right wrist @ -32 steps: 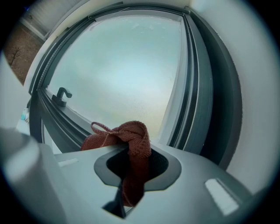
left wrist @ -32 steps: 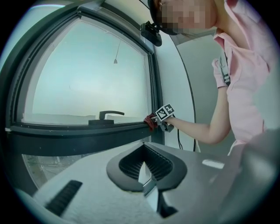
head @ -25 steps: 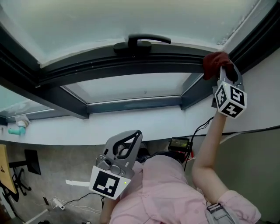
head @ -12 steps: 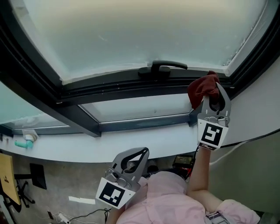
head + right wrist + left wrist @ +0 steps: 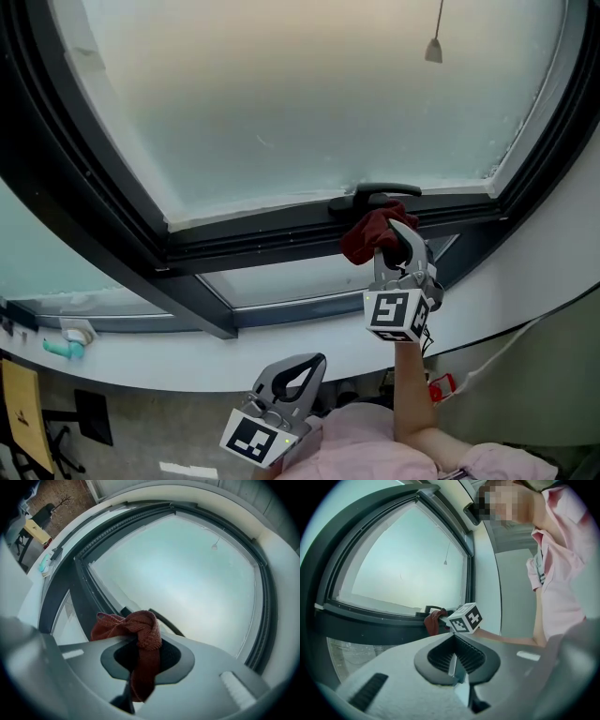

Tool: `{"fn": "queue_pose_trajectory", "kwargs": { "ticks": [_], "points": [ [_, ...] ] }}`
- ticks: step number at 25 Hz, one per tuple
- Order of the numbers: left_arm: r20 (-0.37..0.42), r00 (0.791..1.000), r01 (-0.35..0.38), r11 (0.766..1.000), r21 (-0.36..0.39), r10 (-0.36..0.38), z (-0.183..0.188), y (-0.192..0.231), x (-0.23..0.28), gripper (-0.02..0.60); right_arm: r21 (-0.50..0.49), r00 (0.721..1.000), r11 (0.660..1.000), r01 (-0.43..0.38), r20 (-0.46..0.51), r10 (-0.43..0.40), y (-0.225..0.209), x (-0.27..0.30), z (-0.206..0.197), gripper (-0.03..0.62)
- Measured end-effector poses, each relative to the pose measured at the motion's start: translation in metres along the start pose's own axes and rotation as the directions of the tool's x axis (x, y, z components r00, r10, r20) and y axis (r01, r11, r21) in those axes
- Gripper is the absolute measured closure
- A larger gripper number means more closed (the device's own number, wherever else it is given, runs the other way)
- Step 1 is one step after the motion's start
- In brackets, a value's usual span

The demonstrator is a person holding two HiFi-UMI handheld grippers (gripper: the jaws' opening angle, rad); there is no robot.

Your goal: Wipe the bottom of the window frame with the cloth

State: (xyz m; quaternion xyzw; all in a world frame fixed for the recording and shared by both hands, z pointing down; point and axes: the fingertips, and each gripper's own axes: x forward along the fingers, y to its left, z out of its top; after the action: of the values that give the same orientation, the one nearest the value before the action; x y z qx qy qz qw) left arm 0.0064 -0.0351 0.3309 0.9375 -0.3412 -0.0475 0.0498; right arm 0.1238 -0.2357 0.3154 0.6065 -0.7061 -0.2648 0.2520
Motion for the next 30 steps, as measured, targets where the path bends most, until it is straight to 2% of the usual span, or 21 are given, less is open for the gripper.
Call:
{"fn": "queue_pose_trajectory", "kwargs": {
  "ticks": [5, 10, 20, 24, 30],
  "points": [
    [-0.009, 1.000, 0.017, 1.000, -0.022, -0.017, -0.003, 0.013, -0.012, 0.581, 0.015, 0.999, 0.999, 0.032, -0.012, -0.031, 0.013, 0.004, -0.007, 0.526],
    [-0.111, 0.993, 0.042, 0.999, -0.002, -0.042, -0.020, 0.026, -0.027, 0.581, 0.095, 0.998, 0.994, 0.059, -0.008, -0.059, 0.013, 0.001, -0.010, 0.528],
    [-0.083, 0.993, 0.086, 0.996, 0.005, -0.085, -0.013, 0.034, -0.034, 0.581, 0.118, 0.995, 0.989, 0.088, -0.053, -0.082, 0.014, 0.000, -0.014, 0.528],
    [0.000, 0.997, 0.082, 0.997, -0.016, -0.082, 0.005, 0.037, -0.031, 0.581, 0.126, 0.990, 0.985, 0.118, -0.088, -0.107, 0.005, 0.000, -0.021, 0.526],
    [0.015, 0.995, 0.103, 0.994, -0.020, -0.103, 0.009, 0.037, -0.028, 0.581, 0.153, 0.987, 0.980, 0.127, -0.115, -0.110, -0.001, 0.001, -0.027, 0.528]
  ]
}}
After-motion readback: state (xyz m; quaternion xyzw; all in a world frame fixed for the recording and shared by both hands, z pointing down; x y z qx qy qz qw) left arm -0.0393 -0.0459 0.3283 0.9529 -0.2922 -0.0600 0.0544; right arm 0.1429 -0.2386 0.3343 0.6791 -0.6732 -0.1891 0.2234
